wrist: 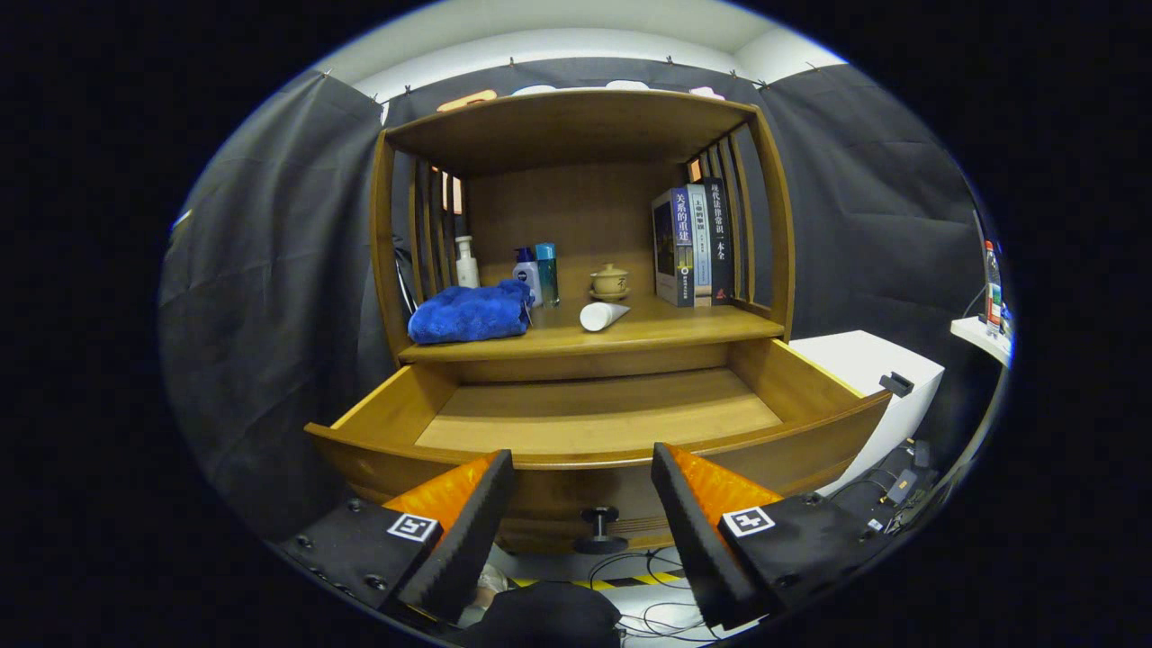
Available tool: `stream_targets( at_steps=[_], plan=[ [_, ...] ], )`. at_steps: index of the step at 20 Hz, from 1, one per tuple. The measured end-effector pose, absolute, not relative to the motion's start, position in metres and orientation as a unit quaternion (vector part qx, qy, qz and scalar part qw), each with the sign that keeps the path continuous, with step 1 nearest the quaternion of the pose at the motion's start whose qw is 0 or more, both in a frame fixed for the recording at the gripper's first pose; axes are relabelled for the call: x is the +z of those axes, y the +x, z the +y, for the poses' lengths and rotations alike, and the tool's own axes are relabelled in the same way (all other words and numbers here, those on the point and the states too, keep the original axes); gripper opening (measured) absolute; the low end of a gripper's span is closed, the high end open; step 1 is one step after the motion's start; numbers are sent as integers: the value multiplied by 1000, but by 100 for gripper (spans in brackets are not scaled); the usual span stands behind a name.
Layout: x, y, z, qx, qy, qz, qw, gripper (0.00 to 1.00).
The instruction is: Pull open the drawer, take out the items inside it, and place them on the countertop above the cabinet.
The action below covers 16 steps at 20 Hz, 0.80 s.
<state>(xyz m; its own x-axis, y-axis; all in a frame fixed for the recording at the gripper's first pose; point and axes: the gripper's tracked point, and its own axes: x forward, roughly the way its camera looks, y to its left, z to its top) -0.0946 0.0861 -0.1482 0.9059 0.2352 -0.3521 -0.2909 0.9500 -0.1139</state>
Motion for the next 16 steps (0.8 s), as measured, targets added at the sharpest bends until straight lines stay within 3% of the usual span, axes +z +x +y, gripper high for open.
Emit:
stream_targets(
  at_steps=[13, 16],
  plan=[
    [-170, -74, 83, 116, -132, 179, 968, 99],
    [-185, -66, 89, 122, -70, 205, 969, 98]
  ],
)
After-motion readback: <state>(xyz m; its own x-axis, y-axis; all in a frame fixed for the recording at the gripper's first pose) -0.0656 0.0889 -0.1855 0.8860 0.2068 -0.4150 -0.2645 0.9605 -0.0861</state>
